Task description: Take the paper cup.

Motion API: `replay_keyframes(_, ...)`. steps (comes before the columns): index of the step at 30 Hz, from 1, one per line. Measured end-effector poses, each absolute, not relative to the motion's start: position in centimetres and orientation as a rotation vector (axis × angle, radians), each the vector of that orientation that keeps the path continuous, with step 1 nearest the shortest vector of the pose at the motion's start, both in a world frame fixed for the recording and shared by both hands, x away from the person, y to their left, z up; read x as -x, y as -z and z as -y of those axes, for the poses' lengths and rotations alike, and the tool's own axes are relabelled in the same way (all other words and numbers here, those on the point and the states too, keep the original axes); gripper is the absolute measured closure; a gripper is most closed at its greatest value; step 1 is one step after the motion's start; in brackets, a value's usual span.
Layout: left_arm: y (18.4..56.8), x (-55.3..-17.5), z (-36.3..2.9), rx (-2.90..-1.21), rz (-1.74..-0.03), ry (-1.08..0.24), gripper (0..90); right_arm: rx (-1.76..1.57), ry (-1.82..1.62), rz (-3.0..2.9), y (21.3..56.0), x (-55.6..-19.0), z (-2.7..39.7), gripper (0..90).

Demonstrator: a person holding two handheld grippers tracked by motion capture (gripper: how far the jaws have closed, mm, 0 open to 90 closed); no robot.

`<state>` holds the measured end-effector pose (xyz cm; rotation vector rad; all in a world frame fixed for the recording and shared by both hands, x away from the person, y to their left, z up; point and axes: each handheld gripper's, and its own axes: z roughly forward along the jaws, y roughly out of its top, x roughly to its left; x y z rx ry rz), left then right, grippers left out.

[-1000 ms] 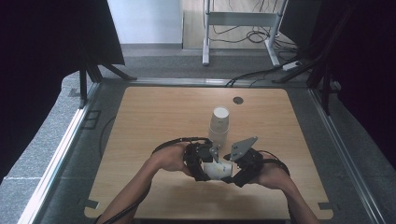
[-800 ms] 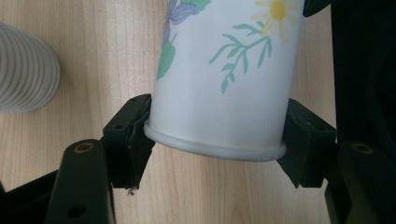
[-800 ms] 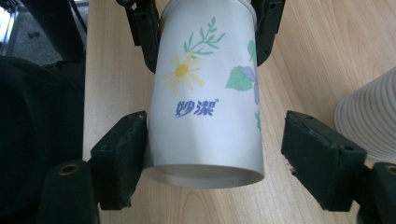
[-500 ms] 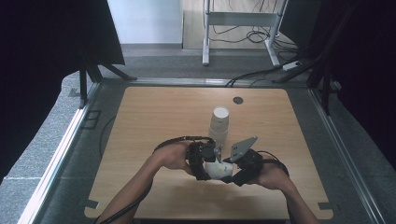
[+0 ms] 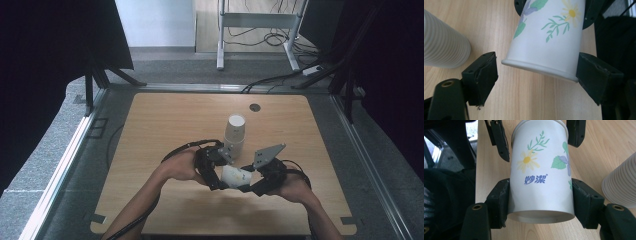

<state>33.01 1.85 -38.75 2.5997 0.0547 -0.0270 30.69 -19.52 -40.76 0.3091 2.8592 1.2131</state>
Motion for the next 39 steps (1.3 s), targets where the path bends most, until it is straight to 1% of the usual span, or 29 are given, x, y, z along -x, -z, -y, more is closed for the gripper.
replay_keyframes(6, 38.5, -33.0, -2.8, -2.507, -0.067, 0.014, 16.1, -0.316, -1.32, -2.815, 40.9, -30.9, 20.4, 36.7)
replay_keyframes(17, 38.3, -32.7, -4.5, -2.37, -0.098, -0.01, 16.7, -0.269, -1.418, -2.732, 41.0, -30.6, 21.3, 36.7)
replay_keyframes(34, 39.2, -32.7, -4.7, -2.305, -0.075, 0.022, 18.7, -0.206, -1.572, -2.646, 41.9, -30.7, 21.9, 36.7)
replay_keyframes(39, 39.4, -32.8, -4.7, -2.287, -0.063, 0.047, 21.4, -0.192, -1.583, -2.638, 42.0, -30.6, 21.9, 36.7)
